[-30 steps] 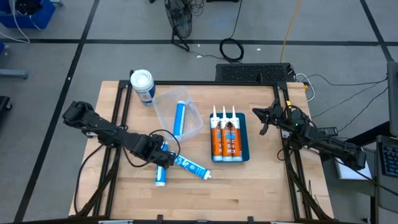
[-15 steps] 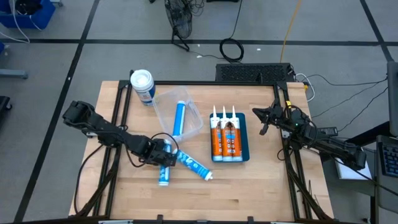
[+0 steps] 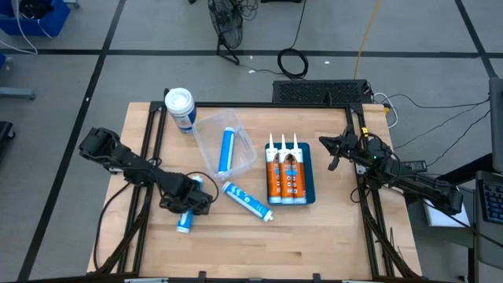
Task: Pick & place silicon tubes, Sealant and Lysol wipes
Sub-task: Put the left blue sealant into the transparent bin
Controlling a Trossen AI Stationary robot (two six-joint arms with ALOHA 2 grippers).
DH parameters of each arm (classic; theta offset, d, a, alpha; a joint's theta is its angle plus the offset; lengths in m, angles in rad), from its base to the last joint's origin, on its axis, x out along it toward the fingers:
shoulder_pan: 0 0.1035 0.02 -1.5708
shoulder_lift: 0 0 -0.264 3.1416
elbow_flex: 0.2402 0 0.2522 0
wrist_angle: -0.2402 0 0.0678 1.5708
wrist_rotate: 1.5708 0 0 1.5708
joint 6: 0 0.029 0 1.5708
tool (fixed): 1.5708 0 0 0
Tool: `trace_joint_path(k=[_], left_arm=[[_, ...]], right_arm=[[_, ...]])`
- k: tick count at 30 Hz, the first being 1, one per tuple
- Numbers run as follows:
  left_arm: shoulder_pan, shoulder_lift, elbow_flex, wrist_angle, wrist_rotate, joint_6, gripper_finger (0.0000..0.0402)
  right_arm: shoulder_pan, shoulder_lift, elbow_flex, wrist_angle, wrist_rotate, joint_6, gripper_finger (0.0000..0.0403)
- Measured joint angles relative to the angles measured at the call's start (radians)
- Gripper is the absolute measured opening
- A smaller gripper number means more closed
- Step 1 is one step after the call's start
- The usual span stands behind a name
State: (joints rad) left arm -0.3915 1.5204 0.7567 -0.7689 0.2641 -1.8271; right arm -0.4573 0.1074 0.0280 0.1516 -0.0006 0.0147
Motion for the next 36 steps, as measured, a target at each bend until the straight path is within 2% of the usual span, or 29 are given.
trace_joint_path(k=[5, 12, 23, 30, 36], left_arm=[[-0.011, 0.000, 0.000, -0.015, -0.063, 0.013, 0.0260], [-0.037, 0.000, 0.000, -0.015, -0.287, 0.097, 0.0260], [-0.041, -0.005, -0.052, -0.019, -0.294, 0.094, 0.0260], [-0.049, -0.003, -0.058, -0.041, -0.416, 0.124, 0.0260], [-0.048, -0.002, -0.060, -0.020, -0.438, 0.122, 0.0260]], right_arm=[[0.000, 0.000, 0.000, 0.000, 0.000, 0.000, 0.0000], [0.000, 0.000, 0.000, 0.000, 0.000, 0.000, 0.0000], [0.000, 0.000, 0.000, 0.000, 0.000, 0.000, 0.0000], [0.000, 0.000, -0.001, 0.000, 0.000, 0.000, 0.0000], [0.000, 0.000, -0.001, 0.000, 0.000, 0.000, 0.0000]])
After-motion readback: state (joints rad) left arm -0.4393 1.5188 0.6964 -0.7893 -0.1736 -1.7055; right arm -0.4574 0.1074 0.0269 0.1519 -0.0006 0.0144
